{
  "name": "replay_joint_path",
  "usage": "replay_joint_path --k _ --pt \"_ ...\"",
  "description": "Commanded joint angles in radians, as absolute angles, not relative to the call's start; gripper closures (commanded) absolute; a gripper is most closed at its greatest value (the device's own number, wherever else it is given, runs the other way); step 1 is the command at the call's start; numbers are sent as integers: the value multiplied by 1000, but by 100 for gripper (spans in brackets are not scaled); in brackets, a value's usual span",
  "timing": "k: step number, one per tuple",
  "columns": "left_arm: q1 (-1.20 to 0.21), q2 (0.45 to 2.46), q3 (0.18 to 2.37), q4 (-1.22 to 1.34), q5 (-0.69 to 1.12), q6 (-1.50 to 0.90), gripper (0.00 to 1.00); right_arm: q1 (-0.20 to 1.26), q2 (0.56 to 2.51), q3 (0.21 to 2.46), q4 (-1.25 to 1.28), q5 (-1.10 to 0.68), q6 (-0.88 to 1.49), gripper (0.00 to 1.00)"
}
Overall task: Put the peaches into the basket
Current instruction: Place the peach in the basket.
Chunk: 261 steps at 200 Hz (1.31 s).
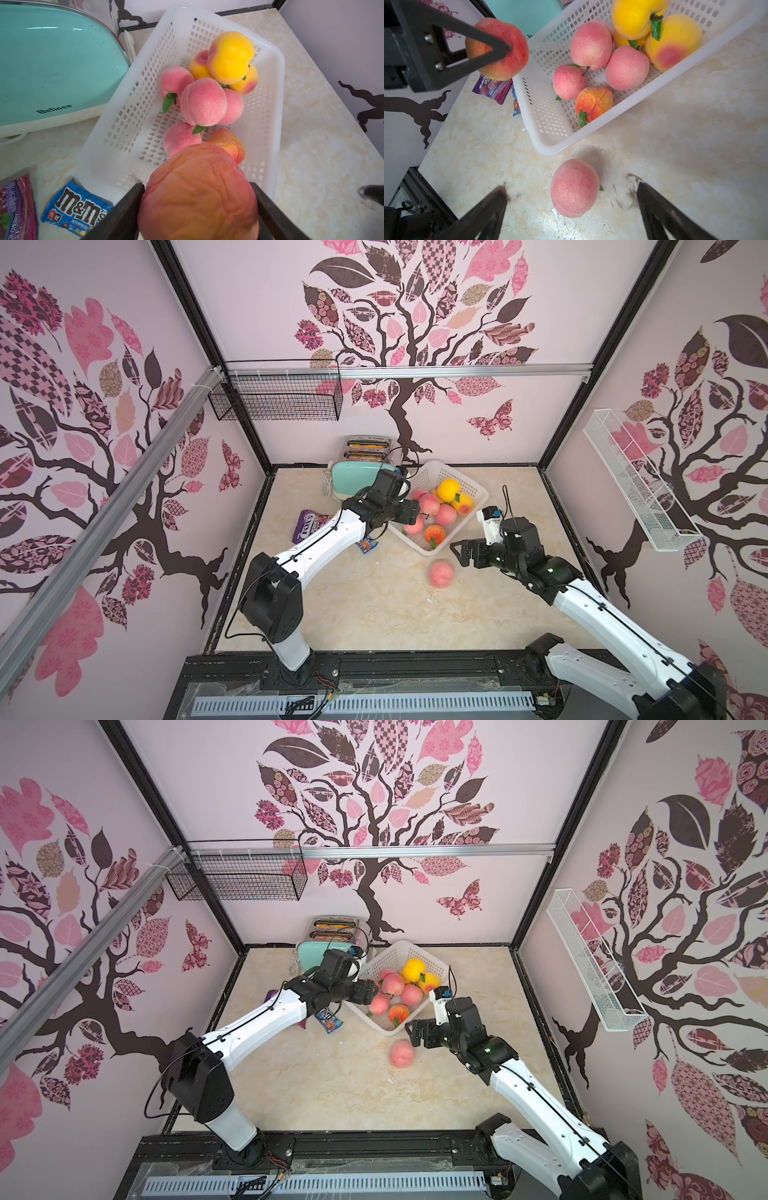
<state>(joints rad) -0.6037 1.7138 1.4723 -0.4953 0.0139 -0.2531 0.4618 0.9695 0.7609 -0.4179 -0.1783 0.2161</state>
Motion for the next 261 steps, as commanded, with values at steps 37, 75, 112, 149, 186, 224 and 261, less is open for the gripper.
replay_joint_path --k 37,75,112,149,186,224,261 --pt "-559 1852 1573 -483 16 -212 22 464 1033 812 -381 -201 137 0" --pt "-552 1904 1592 -475 3 -215 22 465 1066 792 -339 -233 142 0" --pt "-547 1930 1591 -476 -36 -222 22 465 1109 795 -309 -277 160 0" --pt "-542 1951 1581 -461 -55 -224 21 463 1130 782 -295 -294 156 1" --pt "-539 1965 1576 -449 -57 -237 20 464 1118 773 -302 -298 163 0" --pt "-539 1973 1570 -447 -65 -238 20 464 1101 756 -304 -291 164 0" --pt "-539 1983 1571 -452 -74 -235 18 464 1101 752 -301 -288 162 0"
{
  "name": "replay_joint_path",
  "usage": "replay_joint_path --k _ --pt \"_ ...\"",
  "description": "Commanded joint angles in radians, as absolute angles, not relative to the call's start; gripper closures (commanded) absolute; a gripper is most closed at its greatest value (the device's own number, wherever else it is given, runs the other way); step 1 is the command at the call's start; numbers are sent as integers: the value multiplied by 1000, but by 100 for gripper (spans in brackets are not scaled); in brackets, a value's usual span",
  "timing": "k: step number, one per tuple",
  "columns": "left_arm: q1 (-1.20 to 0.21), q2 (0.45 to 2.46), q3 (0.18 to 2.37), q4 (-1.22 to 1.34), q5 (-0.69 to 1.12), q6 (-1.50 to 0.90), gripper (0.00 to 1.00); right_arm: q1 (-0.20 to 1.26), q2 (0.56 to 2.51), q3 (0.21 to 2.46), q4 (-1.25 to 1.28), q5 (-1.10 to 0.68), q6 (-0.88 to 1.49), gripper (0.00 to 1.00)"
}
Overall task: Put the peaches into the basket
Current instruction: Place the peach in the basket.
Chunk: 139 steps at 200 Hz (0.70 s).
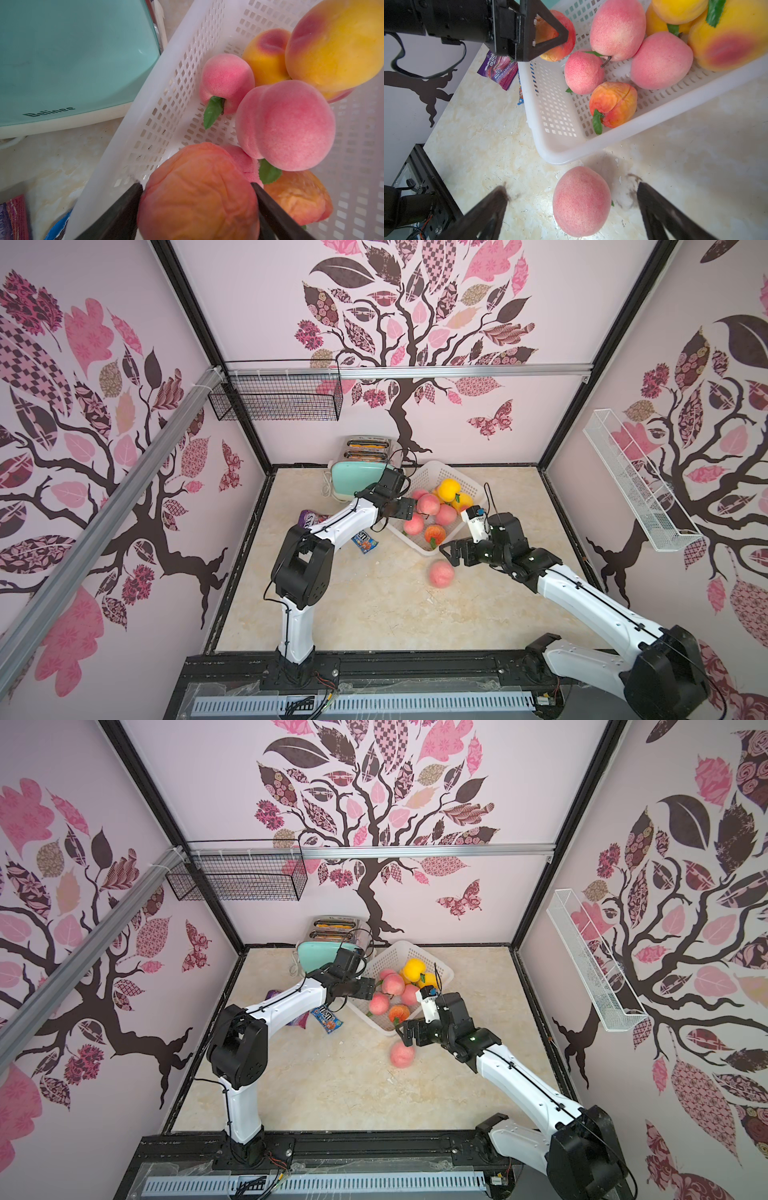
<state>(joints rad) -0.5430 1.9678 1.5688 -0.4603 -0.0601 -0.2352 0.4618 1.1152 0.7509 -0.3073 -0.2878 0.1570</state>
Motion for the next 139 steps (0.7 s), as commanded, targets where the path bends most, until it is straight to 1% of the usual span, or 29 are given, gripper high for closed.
replay_joint_path --k 1,80,139 --pt "-539 1983 1571 -452 -73 -235 18 464 1102 752 -302 -288 162 0" --pt "-539 1989 1571 -449 -76 -235 16 462 1103 741 -296 -281 161 0" --pt "-539 1972 1559 -445 -75 -233 11 462 1095 741 -301 -279 163 0"
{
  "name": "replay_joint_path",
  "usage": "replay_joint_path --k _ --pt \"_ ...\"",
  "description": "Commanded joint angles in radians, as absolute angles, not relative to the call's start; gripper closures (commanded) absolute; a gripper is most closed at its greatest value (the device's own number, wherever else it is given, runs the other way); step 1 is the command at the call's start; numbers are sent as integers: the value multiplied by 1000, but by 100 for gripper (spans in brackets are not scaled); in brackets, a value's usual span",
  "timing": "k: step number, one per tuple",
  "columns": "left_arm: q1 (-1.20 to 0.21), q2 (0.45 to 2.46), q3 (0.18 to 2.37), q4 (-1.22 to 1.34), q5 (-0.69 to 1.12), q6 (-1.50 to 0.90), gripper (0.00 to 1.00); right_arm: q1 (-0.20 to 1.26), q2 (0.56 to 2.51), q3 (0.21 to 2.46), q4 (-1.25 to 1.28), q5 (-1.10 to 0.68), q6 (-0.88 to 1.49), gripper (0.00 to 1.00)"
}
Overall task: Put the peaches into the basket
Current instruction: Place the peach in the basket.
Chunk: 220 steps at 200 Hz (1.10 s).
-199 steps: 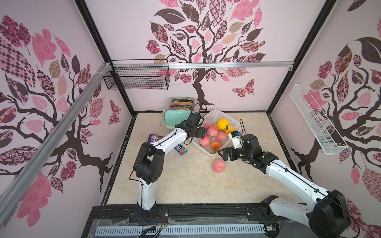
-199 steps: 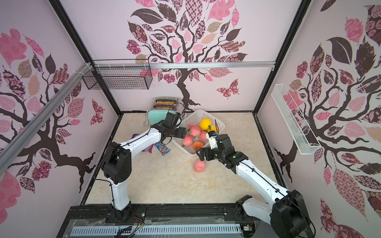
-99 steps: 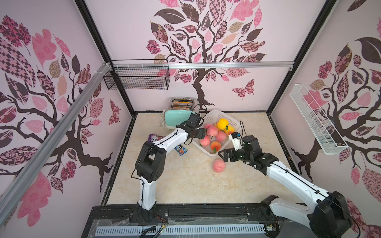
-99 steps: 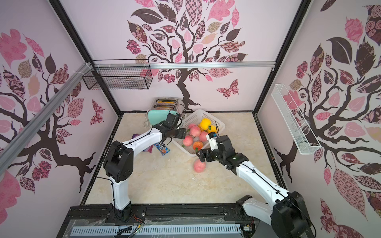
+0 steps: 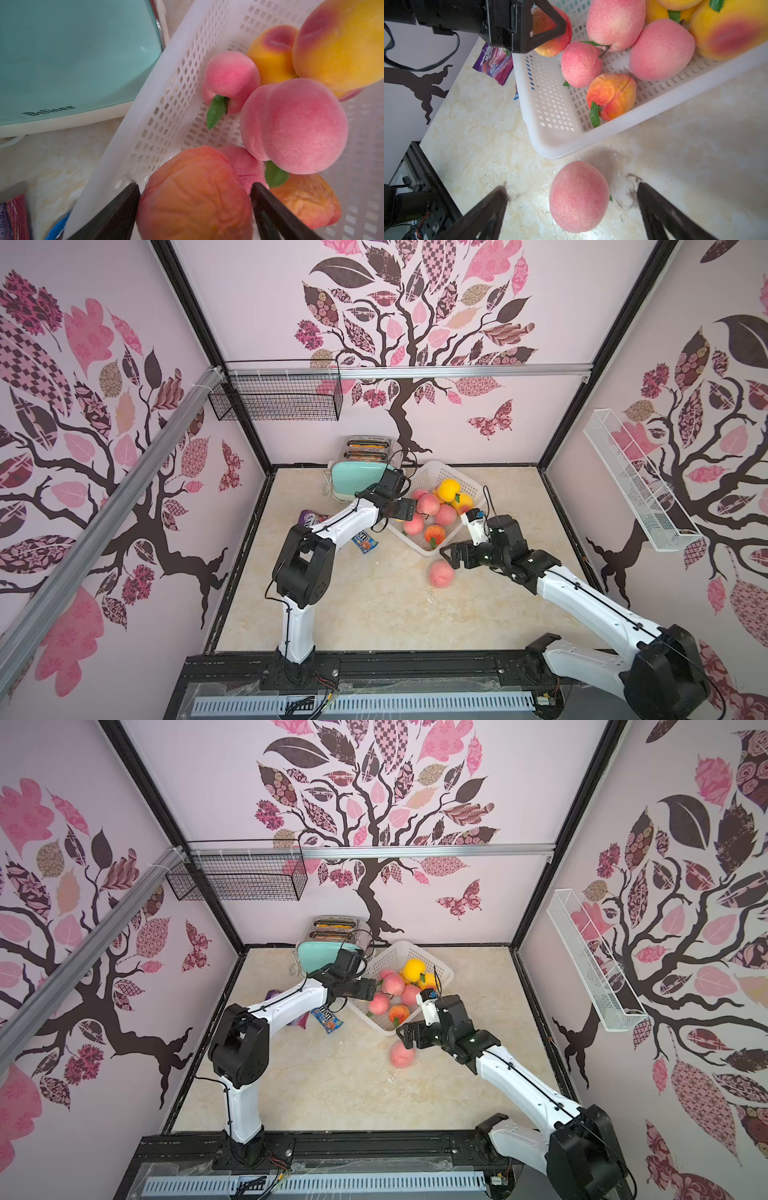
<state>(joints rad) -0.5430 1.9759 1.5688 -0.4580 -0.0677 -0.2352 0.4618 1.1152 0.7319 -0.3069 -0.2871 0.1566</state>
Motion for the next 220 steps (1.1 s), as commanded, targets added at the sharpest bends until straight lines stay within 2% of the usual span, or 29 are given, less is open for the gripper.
replay_joint_path --k 1,111,172,220 --pt "-539 1972 1559 -446 -74 -233 11 462 1095 740 -302 -279 163 0" --pt "-541 1880 1537 -477 -118 -209 7 463 1045 726 -343 -265 165 0" --pt "-574 1731 1451 -507 -156 -208 7 474 969 678 -391 -290 200 0" --pt "-637 1563 1313 -533 -188 -232 6 551 916 625 -423 -223 252 1"
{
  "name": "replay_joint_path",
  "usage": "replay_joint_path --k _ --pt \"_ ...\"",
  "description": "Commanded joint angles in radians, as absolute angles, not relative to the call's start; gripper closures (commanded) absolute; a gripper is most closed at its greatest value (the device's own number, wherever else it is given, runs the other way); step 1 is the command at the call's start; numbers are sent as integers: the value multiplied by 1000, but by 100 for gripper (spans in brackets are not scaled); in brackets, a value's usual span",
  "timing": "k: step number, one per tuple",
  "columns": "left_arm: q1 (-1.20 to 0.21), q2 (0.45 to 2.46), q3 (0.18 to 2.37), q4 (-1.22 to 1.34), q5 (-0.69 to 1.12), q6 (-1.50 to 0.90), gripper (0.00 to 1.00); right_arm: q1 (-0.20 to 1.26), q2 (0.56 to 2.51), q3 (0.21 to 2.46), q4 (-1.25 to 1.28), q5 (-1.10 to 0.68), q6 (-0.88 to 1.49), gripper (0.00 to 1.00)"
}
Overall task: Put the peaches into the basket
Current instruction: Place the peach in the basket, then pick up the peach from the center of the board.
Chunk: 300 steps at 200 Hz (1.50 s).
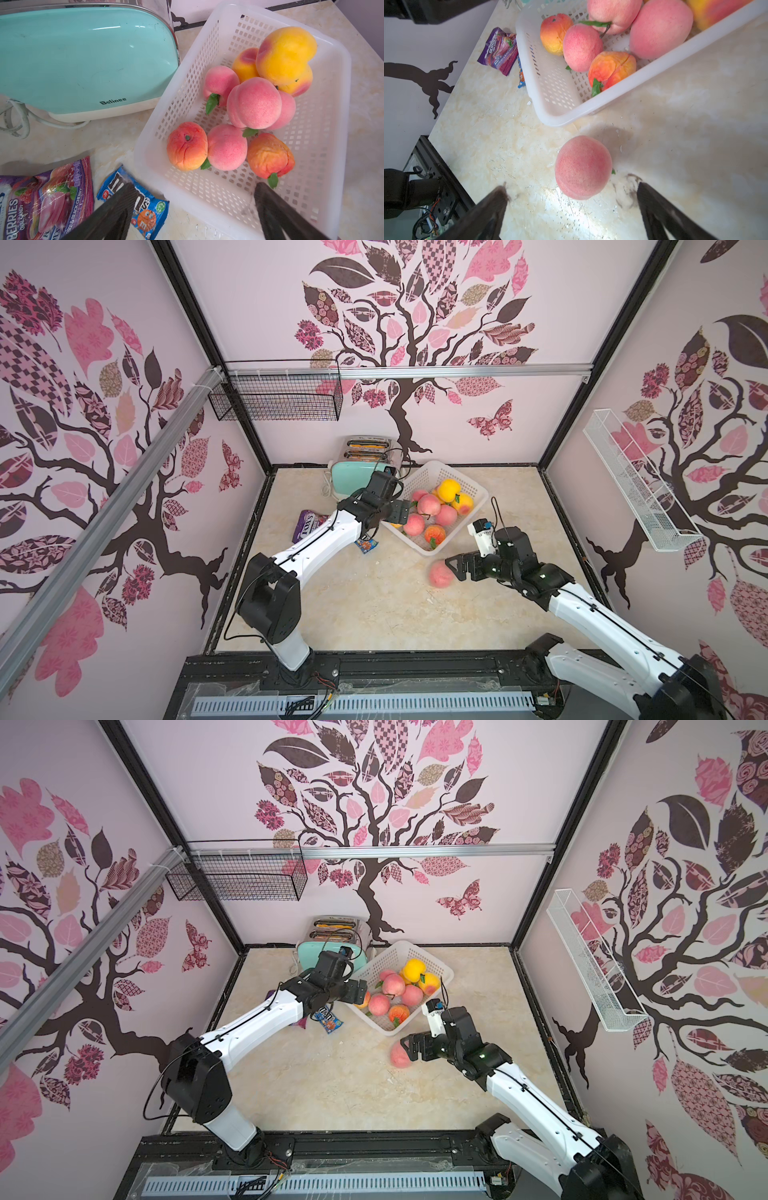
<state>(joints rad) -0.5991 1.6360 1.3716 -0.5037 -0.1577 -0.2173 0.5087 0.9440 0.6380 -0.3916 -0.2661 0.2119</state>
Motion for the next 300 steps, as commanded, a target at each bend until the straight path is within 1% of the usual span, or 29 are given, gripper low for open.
replay_joint_path --k 1,43,82,118,171,225,300 --pt "-640 1559 1309 -533 -189 -233 6 554 915 624 -423 -221 253 1" --pt "-714 1394 1191 -581 -209 -264 5 656 919 584 -408 -119 301 0" --pt "-791 1256 1082 -601 -218 -300 4 673 941 560 -370 -84 341 0" --pt "-826 1171 989 -598 -203 -338 3 694 972 553 -341 -54 359 1" --pt "-866 1113 858 -503 -187 -400 3 712 1067 574 -305 -38 360 0" --pt "-878 1079 813 -473 -199 -400 3 739 1164 591 -256 -16 370 0" --pt "-877 1037 769 -427 -203 -400 3 741 1243 613 -194 21 364 0"
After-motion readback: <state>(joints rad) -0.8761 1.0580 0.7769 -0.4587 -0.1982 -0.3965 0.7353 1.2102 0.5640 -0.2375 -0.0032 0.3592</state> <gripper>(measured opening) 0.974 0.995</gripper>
